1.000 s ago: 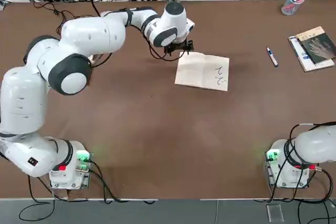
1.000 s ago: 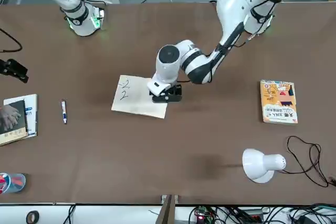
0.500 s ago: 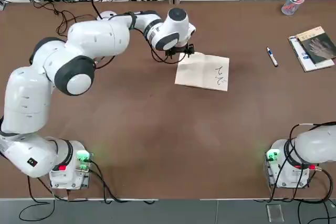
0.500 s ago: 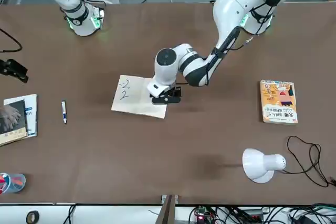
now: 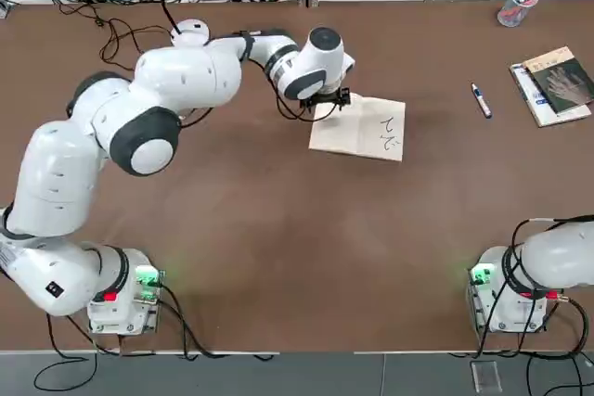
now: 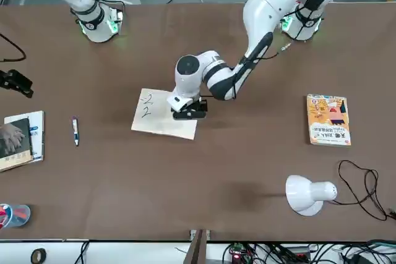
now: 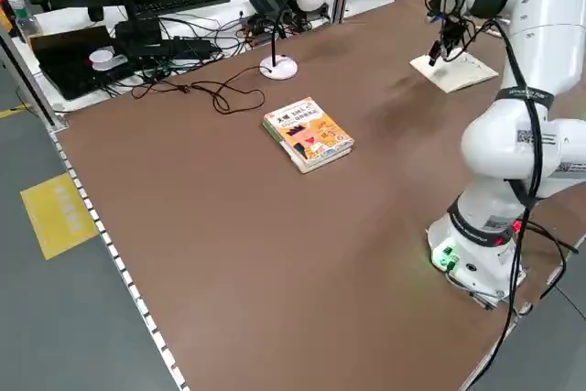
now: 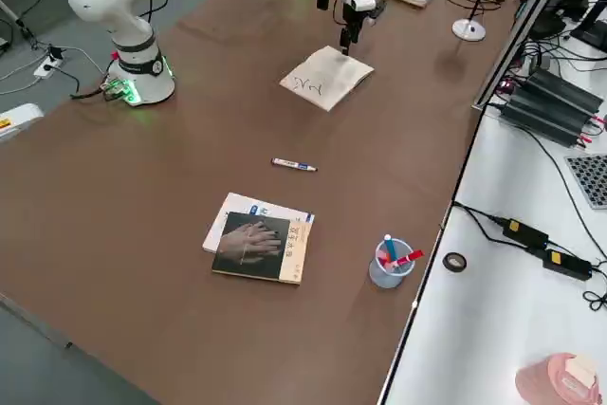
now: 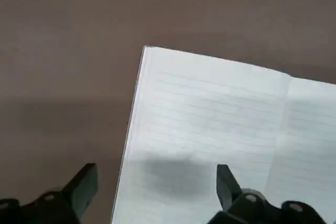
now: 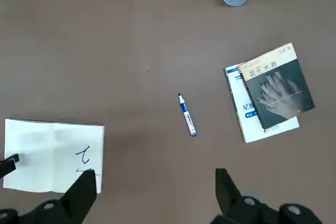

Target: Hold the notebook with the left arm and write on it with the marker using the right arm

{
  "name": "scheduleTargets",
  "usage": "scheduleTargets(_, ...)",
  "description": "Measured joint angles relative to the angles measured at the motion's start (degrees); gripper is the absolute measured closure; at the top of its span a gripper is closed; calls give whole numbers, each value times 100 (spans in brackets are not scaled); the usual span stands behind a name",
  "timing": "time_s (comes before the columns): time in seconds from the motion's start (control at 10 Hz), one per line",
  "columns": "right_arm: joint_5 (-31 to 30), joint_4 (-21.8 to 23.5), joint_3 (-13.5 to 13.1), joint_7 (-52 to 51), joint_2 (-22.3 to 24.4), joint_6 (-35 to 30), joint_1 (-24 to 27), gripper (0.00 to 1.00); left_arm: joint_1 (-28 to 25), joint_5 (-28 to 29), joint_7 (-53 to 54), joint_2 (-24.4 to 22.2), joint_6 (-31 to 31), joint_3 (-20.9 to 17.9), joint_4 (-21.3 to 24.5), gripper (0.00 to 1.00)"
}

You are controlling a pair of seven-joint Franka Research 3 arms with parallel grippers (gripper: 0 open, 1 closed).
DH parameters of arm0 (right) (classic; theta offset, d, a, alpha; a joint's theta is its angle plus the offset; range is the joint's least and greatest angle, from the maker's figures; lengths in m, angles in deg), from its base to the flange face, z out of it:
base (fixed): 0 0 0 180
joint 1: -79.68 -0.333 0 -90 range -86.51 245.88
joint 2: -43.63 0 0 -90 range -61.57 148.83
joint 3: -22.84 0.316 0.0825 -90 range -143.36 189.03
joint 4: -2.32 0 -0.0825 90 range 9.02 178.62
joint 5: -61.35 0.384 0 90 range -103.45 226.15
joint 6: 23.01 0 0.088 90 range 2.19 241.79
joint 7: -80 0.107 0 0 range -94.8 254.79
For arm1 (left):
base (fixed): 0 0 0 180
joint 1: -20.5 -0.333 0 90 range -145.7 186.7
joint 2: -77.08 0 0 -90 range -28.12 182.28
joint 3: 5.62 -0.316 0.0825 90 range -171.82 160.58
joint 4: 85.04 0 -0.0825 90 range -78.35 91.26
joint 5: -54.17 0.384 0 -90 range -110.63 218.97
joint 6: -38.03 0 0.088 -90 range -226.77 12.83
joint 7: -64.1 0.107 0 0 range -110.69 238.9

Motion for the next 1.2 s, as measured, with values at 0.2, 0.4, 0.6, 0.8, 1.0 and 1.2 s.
scheduleTargets(0.2, 0, 0, 0, 0, 0, 2, 0, 0, 50, 0, 0, 56, -7, -80, -26, 0)
scheduleTargets(0.4, 0, 0, 0, 0, 0, 4, 0, 0, 66, 1, 0, 95, -8, -143, -46, 0)
scheduleTargets(0.6, 0, 1, 0, -1, -1, 6, 0, 0, 70, 2, 0, 129, -12, -228, -61, 0)
scheduleTargets(0.8, 0, 11, 0, -1, -2, 6, 0, 0, 69, 2, 2, 170, -78, -285, -80, 0)
scheduleTargets(1.0, 0, 32, 0, -1, -3, 8, 0, 0, 71, 3, 2, 234, -219, -310, -82, 0)
scheduleTargets(1.2, 0, 47, 0, -1, -3, 13, 0, 0, 74, 4, 2, 320, -300, -331, -111, 0)
